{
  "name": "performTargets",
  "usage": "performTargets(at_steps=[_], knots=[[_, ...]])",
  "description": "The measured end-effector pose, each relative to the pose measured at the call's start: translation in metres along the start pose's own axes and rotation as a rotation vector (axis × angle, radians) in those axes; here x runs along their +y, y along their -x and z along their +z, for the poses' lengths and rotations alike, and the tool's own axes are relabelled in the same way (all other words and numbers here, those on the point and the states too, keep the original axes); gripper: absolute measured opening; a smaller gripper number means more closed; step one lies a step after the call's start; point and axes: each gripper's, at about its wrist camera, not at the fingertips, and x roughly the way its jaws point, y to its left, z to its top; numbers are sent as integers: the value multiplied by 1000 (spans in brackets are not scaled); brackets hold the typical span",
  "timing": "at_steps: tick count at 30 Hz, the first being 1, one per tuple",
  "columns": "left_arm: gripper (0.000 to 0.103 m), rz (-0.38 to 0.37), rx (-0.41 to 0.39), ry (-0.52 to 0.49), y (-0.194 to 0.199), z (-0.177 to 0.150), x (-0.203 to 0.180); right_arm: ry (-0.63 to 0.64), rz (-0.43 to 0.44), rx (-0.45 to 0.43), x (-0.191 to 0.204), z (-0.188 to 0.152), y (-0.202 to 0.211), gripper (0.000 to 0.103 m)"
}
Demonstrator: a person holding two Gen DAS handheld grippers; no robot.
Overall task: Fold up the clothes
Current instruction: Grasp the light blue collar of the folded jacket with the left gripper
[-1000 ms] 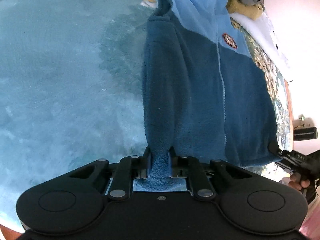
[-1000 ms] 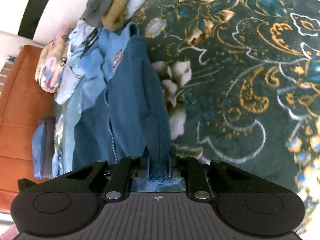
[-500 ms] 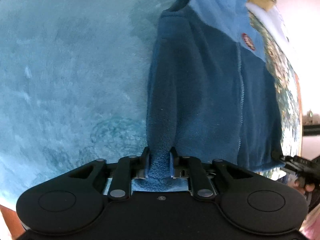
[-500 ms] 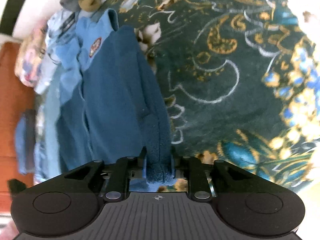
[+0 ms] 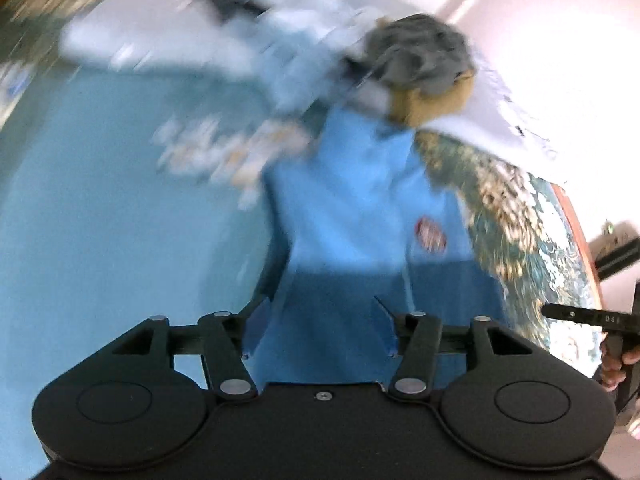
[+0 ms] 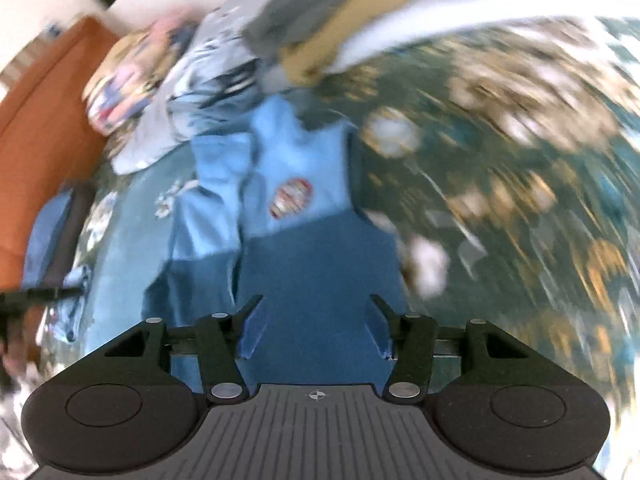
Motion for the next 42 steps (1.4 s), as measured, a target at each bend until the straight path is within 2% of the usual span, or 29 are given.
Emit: performTargets(at_steps=[6, 8, 11, 18, 22, 25, 26, 27, 29, 30, 31, 36, 39, 42], knots=[[58, 44, -6, -214, -89, 85, -39, 119, 46, 25, 13, 91, -73, 51], [58, 77, 3, -267, -116, 105, -44, 150, 62, 44, 15, 118, -96, 51], [58, 118, 8, -301, -147, 123, -49, 208, 56, 73, 19, 153, -132, 51], [58, 116, 62, -373, -193, 137, -50, 292, 68, 142, 21, 200, -196, 51], [58, 83, 76, -348, -204, 142, -40, 304, 95, 180, 20, 209, -220, 51], [55, 64, 66, -368, -206, 146, -40, 321, 119, 190, 23, 210, -228, 48], [54, 59, 63, -370, -206, 148, -40, 324, 129, 192, 24, 211, -230, 45], [51, 56, 62, -370, -207, 150, -40, 325, 137, 196, 24, 211, -231, 37], [37, 47, 66, -366, -209, 152, -40, 318, 142, 205, 26, 212, -234, 25], [21, 48, 66, -368, -209, 152, -42, 316, 142, 201, 27, 213, -233, 16], [11, 48, 66, -372, -209, 151, -43, 315, 146, 194, 28, 212, -231, 13], [10, 55, 0, -395, -183, 143, -57, 360, 133, 101, 42, 200, -200, 10], [10, 29, -64, -399, -151, 135, -63, 377, 137, 23, 51, 190, -168, 10], [10, 21, -125, -445, -114, 119, -71, 379, 143, -44, 62, 174, -133, 10]])
